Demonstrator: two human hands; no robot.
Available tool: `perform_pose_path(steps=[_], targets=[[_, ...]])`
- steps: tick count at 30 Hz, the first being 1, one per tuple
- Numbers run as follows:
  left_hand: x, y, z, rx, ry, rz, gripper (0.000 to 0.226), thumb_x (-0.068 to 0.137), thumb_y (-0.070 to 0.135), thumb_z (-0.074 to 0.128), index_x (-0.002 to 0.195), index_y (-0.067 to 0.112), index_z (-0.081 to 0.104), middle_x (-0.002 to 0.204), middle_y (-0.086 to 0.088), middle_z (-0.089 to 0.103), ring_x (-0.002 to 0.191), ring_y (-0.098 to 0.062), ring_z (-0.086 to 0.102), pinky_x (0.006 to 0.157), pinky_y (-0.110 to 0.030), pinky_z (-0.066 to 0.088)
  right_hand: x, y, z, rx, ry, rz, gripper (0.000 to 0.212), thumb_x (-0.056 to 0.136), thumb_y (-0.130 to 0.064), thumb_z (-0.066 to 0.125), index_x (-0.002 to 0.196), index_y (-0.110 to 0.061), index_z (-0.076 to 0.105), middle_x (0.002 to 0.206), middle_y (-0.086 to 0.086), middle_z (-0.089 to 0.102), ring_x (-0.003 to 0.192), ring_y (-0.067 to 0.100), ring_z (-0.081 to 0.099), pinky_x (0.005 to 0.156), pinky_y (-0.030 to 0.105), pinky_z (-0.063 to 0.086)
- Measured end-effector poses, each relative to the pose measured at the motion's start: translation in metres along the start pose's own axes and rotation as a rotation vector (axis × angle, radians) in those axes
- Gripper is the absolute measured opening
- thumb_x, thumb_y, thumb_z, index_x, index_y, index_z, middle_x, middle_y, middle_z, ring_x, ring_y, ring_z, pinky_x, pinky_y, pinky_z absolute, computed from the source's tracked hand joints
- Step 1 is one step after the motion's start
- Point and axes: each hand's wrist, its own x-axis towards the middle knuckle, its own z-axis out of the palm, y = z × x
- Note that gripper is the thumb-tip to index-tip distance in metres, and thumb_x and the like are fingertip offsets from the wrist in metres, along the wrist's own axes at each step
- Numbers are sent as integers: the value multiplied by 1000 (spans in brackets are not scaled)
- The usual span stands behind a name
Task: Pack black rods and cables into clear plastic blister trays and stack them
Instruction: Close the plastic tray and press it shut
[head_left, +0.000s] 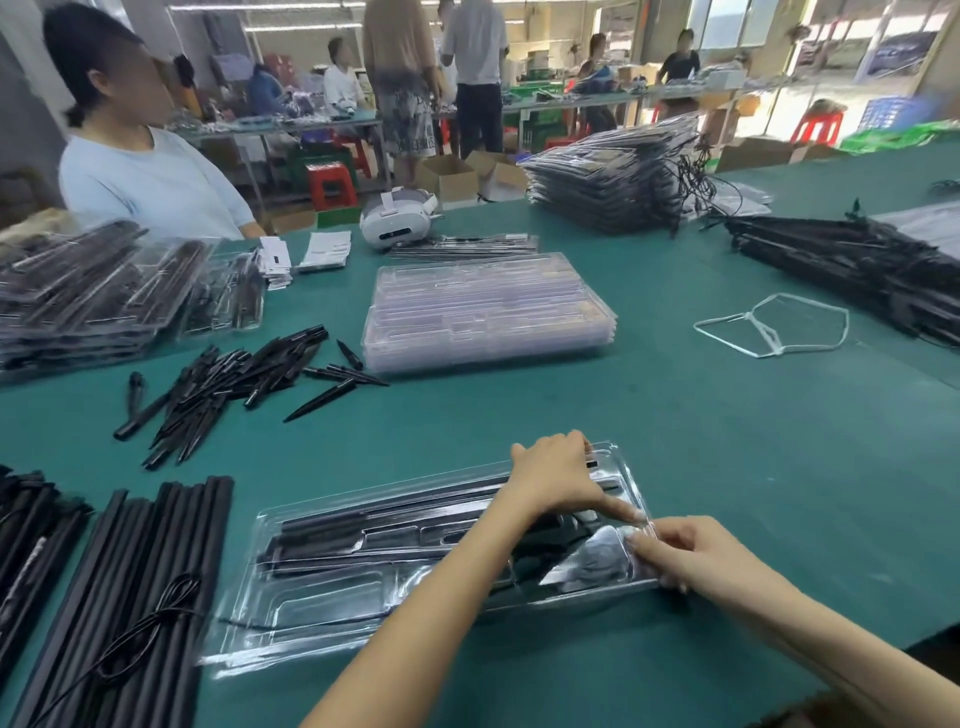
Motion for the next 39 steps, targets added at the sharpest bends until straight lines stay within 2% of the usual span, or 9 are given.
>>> perform_pose_path(steps=[3,8,12,20,23,28,33,37,39], targets=[[1,1,0,14,17,3,78,55,72,75,103,15,53,107,3,62,100,-21,56,82,-39,31,2,-5,-9,-49,-80,50,42,93,-38,56,68,-6,67,55,-1,58,50,11,51,49,19,38],[-1,1,2,0,-31,-4,78,55,71,76,103,15,53,106,3,62,101,-20,55,82,-39,30,3,-6,-11,-124,-167,65,39,94,-30,58,75,4,64,52,-2,60,42,10,46,47,20,35],[1,0,1,5,-35,-6,75,56,71,76,100,18,47,98,8,55,101,-19,54,84,-39,31,3,-8,-11,-54,-227,64,34,97,-24,54,68,-10,64,51,1,61,38,9,39,47,20,32],[1,-2,4,-4,-8,-16,73,55,71,76,100,22,47,112,6,61,107,-19,54,83,-39,29,-5,0,4,263,-33,56,42,91,-16,61,49,-13,60,43,9,48,34,8,28,37,15,23],[-2,-1,8,-18,-5,-13,75,57,68,77,107,20,50,117,5,59,111,-19,53,87,-39,30,-4,-3,2,235,-45,111,41,91,-17,61,51,-12,57,41,9,48,32,8,27,35,15,21],[-30,-24,-13,-282,152,95,71,73,42,79,131,18,44,132,-3,40,126,-16,40,110,-33,30,2,-7,-9,1,-152,125,38,92,-34,58,62,-12,58,46,8,55,35,10,38,36,15,25],[-103,-92,-44,-39,281,84,56,87,48,61,134,24,44,133,8,48,124,-5,43,108,-26,30,8,-5,-12,-334,-4,23,46,93,-46,52,61,-14,62,48,4,61,39,9,48,47,17,40],[-154,-125,-35,218,209,-32,55,95,55,35,146,37,25,152,21,23,142,-2,16,117,-28,3,6,-9,-15,-999,226,7,53,86,-70,36,64,-25,54,57,-6,56,59,9,54,48,22,35],[-167,-128,-31,229,223,-57,53,97,56,25,148,44,16,155,26,8,143,5,-1,117,-28,-9,7,-23,-15,-1091,395,-108,47,85,-69,36,66,-29,52,61,-13,53,63,11,55,49,24,34]])
